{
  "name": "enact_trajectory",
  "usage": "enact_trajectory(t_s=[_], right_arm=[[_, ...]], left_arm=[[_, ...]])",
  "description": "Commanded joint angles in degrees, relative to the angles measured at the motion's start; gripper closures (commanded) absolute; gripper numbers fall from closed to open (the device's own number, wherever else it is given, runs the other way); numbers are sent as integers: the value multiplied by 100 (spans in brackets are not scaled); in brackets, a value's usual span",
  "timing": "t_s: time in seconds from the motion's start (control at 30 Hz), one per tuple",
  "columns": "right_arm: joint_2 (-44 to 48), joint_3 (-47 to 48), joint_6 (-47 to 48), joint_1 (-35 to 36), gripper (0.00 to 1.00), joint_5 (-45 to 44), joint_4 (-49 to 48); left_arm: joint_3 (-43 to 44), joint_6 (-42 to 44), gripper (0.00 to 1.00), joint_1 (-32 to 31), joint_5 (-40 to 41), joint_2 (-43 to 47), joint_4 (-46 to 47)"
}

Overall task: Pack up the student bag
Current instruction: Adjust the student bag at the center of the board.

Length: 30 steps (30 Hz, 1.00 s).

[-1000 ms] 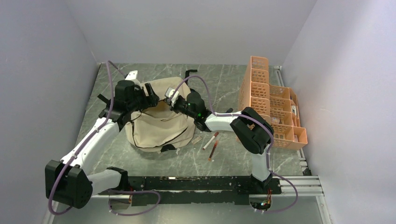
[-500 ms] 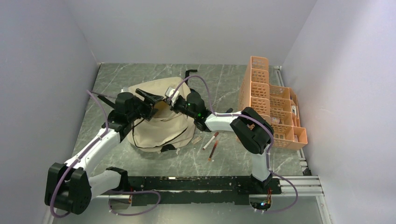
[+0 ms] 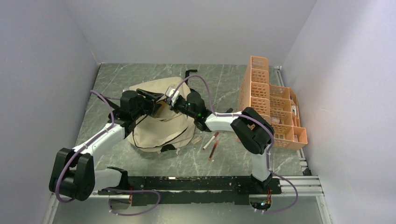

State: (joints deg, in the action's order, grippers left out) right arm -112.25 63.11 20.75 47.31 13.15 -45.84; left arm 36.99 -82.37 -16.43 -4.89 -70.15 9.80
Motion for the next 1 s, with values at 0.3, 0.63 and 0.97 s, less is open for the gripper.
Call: enact_trajectory(t_s=[0.3,0.63,0.97], right_arm=[[289,-40,67,32,100,83,-200],[430,-154,123,59,87,91,-101],[1423,-575,-700,59,58,-660,512]], left_arm=[[345,-4,61,-30,283,-184,249],[366,90,95,30,343,-185,321],[618,844,95,668,469,168,-223]])
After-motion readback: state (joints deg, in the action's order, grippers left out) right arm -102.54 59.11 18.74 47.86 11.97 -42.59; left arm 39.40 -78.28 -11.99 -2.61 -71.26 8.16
